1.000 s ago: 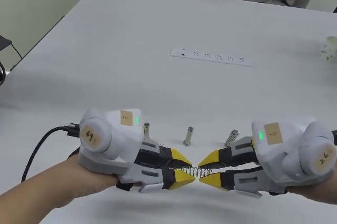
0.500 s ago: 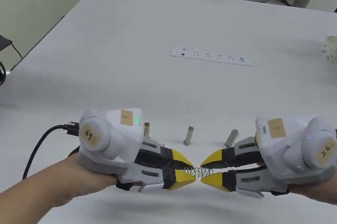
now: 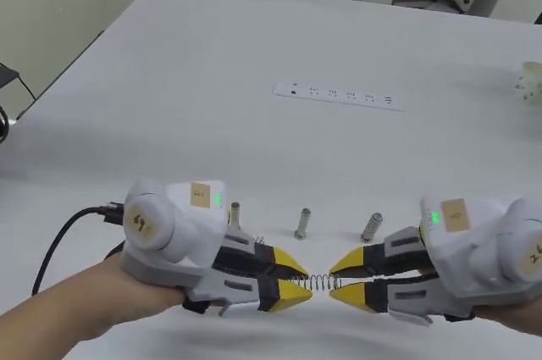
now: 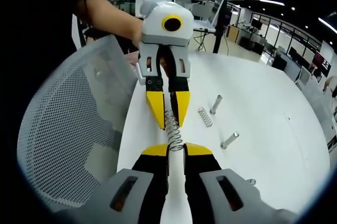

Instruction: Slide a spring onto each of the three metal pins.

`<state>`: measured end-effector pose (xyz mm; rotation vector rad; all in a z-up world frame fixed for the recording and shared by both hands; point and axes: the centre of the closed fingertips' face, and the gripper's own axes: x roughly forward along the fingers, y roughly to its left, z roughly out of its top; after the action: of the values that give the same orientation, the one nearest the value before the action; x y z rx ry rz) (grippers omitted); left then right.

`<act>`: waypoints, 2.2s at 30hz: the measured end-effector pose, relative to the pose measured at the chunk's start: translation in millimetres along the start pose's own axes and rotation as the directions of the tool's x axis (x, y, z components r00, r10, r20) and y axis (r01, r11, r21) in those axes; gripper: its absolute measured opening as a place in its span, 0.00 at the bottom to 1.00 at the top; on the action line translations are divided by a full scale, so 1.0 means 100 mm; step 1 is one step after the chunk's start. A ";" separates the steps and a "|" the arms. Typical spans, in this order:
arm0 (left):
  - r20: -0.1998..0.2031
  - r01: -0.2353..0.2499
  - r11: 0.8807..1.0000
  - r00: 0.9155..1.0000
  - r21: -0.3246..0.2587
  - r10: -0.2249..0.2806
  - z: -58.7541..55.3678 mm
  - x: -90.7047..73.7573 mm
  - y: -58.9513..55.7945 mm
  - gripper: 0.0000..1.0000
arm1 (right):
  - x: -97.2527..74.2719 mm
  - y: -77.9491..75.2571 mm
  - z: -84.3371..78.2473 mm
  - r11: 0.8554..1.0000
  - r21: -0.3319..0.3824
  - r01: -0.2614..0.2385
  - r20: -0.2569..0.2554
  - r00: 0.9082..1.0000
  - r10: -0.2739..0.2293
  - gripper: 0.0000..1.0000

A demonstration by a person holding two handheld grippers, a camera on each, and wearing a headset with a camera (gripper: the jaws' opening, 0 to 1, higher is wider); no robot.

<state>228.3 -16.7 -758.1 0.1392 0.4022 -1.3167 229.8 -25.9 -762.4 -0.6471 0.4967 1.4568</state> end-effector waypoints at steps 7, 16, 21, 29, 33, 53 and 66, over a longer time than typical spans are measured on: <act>0.000 -0.008 1.000 1.000 -0.003 0.008 -0.01 -0.03 0.02 0.02 | -0.08 -0.02 0.24 1.000 -0.005 -0.002 0.050 0.999 0.003 0.07; -0.008 -0.007 1.000 1.000 -0.007 0.007 -0.04 -0.03 0.02 0.02 | -0.06 0.03 0.46 1.000 -0.001 -0.022 0.127 0.992 0.022 0.08; -0.013 -0.001 1.000 1.000 0.001 0.001 -0.03 0.01 0.01 0.02 | -0.05 0.06 0.56 1.000 0.008 -0.027 0.159 0.987 0.025 0.08; -0.010 0.003 1.000 1.000 0.012 -0.003 0.00 0.03 0.01 0.02 | -0.01 0.07 0.64 1.000 -0.015 -0.008 0.200 0.980 0.011 0.08; -0.011 0.002 1.000 1.000 0.012 -0.002 0.00 0.02 0.01 0.02 | -0.01 0.07 0.64 1.000 -0.012 -0.005 0.214 0.977 0.008 0.08; 0.004 -0.006 1.000 1.000 -0.015 0.006 0.03 0.03 0.00 0.03 | 0.00 0.04 0.66 0.999 -0.021 0.024 0.225 0.974 -0.019 0.07; 0.002 -0.026 0.999 1.000 -0.046 0.026 0.00 0.01 0.03 0.10 | 0.01 0.00 0.64 0.999 -0.029 0.042 0.208 0.977 -0.035 0.07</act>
<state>231.2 -16.6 -758.6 0.1047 0.4269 -1.2807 224.9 17.8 -715.8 -0.5202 0.2959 1.4789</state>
